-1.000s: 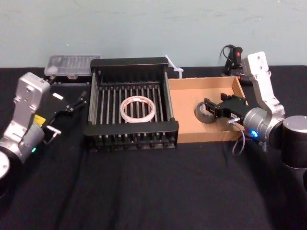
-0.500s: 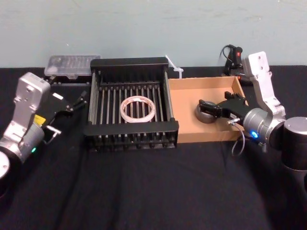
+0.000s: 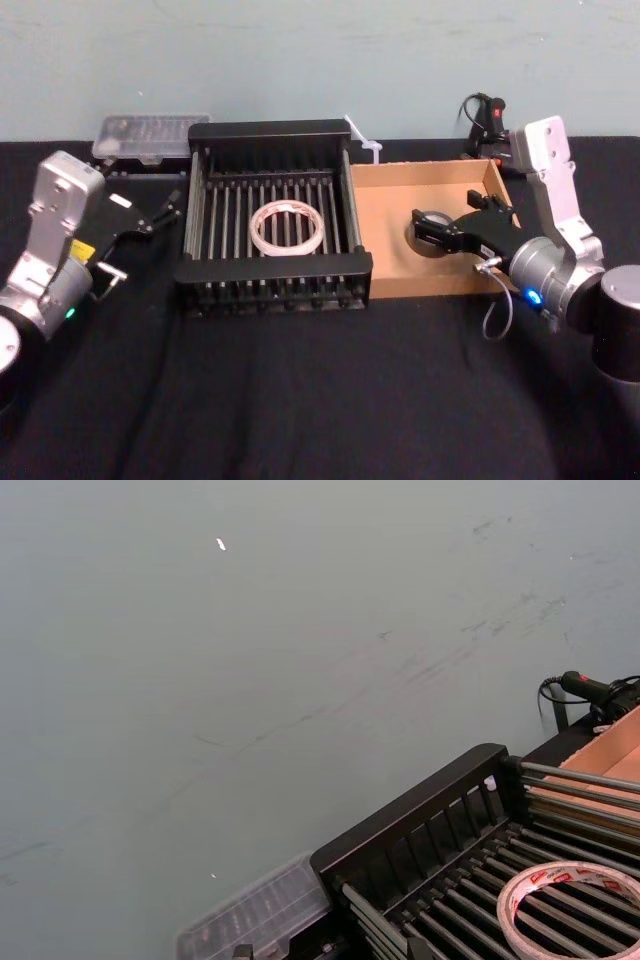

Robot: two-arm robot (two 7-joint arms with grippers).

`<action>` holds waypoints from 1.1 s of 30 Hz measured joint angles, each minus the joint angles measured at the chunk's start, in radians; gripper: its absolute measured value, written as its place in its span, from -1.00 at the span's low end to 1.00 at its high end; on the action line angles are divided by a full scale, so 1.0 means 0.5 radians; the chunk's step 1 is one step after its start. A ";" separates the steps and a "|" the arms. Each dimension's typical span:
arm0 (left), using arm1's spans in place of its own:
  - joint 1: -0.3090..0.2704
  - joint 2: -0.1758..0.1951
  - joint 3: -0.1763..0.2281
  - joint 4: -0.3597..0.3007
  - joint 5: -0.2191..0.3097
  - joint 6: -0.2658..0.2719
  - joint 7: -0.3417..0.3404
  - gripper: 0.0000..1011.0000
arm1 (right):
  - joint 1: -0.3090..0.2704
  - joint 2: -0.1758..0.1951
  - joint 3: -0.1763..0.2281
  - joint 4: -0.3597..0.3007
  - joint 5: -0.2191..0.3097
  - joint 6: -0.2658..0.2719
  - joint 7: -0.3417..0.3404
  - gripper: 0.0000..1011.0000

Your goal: Pick up the white tape and place it into the black box , Pick up the silver tape and place it into the brown box.

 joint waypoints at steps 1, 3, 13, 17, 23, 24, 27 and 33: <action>0.000 0.000 0.000 0.000 0.000 0.000 0.000 0.98 | -0.030 0.000 0.005 -0.039 -0.012 -0.013 -0.016 0.98; 0.000 0.000 0.000 0.000 0.000 0.000 0.000 0.98 | -0.059 -0.001 0.013 -0.075 -0.020 -0.027 -0.032 0.98; 0.000 0.000 0.000 0.000 0.000 0.000 0.000 0.98 | -0.244 -0.003 0.080 -0.272 -0.043 -0.113 -0.067 0.98; 0.000 0.000 0.000 0.000 0.000 0.000 0.000 0.98 | -0.317 0.006 0.102 -0.328 -0.043 -0.166 -0.059 0.98; 0.000 0.000 0.000 0.000 0.000 0.000 0.000 0.98 | -0.432 0.011 0.134 -0.422 -0.051 -0.274 -0.065 0.98; 0.000 0.000 0.000 0.000 0.000 0.000 0.000 0.98 | -0.447 0.010 0.137 -0.432 -0.055 -0.285 -0.068 0.98; 0.000 0.000 0.000 0.000 0.000 0.000 0.000 0.98 | -0.499 0.006 0.148 -0.470 -0.072 -0.325 -0.084 0.98; 0.000 0.000 0.000 0.000 0.000 0.000 0.000 0.98 | -0.581 -0.015 0.168 -0.521 -0.100 -0.386 -0.117 0.98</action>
